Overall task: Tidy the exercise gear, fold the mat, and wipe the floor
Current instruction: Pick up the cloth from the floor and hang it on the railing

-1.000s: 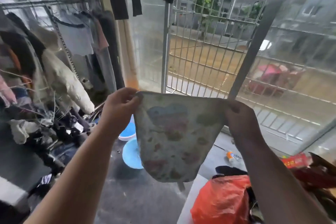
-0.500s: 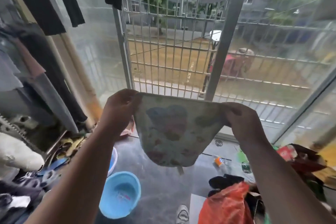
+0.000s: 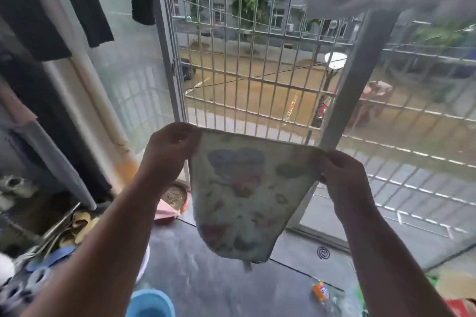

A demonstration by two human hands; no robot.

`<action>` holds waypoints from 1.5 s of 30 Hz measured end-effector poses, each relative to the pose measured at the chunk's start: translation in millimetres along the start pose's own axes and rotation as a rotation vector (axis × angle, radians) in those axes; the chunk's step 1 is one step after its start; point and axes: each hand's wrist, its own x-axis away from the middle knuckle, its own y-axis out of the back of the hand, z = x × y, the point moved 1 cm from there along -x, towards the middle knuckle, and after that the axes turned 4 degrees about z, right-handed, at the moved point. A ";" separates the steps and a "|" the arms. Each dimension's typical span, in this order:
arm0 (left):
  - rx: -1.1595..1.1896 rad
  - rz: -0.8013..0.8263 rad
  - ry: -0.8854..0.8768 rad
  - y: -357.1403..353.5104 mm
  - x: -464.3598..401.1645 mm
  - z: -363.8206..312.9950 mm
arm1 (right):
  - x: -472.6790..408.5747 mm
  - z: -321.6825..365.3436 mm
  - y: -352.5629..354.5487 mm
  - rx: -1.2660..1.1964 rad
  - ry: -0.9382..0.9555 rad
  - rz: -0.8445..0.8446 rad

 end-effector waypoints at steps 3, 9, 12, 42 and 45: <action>-0.105 -0.050 0.012 -3.9 -45.5 16.4 | -54.0 -11.1 -3.0 0.173 0.031 0.013; -0.237 -0.003 0.026 -14.5 -146.3 51.5 | -154.3 -25.7 -22.6 0.388 0.052 -0.050; -0.208 0.037 0.044 -17.3 -206.3 72.6 | -211.6 -40.6 -37.7 0.407 0.011 -0.088; 0.376 0.387 0.092 -178.0 -729.8 124.0 | -708.1 -73.0 -123.2 -0.236 -0.162 -0.223; 0.343 0.365 0.028 -203.0 -775.1 118.0 | -753.6 -73.9 -112.7 -0.242 -0.130 -0.197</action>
